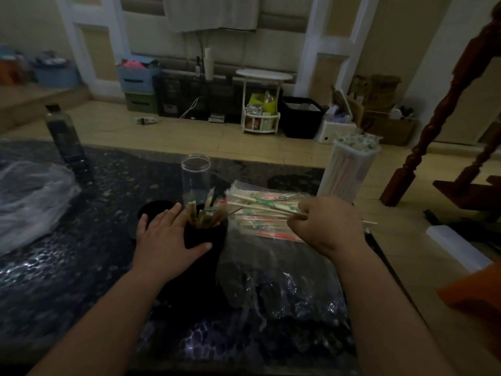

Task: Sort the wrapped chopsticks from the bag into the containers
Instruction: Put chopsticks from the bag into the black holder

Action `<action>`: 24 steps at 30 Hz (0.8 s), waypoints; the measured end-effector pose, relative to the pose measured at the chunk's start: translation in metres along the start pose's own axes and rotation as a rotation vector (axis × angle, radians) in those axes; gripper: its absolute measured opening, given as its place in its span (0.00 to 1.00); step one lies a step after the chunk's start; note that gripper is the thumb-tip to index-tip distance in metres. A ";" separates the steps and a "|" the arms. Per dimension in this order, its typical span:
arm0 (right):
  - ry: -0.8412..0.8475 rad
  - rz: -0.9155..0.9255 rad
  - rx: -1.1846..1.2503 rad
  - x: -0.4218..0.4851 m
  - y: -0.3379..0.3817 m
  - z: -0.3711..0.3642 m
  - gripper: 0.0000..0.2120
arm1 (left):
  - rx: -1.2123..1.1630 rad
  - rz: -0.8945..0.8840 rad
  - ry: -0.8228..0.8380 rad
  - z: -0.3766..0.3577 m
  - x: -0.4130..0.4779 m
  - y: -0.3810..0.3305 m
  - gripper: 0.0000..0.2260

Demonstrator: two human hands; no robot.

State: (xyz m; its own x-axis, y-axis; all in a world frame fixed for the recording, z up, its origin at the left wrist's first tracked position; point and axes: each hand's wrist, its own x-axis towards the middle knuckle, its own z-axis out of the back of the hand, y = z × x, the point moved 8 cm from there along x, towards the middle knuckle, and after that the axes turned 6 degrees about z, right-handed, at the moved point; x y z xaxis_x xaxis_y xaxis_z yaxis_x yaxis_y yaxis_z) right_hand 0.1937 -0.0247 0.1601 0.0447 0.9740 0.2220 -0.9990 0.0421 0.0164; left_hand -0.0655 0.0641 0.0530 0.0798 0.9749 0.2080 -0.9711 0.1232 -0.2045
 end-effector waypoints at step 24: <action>-0.435 -0.285 1.374 0.025 0.032 -0.051 0.08 | -0.010 0.008 -0.004 0.002 0.000 -0.001 0.42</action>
State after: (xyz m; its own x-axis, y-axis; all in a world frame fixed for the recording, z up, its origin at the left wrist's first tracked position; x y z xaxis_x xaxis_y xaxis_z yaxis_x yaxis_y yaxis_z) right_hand 0.1625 0.0124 0.1164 0.4818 0.8166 0.3178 -0.1764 -0.2648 0.9480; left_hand -0.0649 0.0636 0.0550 0.0709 0.9751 0.2103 -0.9694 0.1170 -0.2158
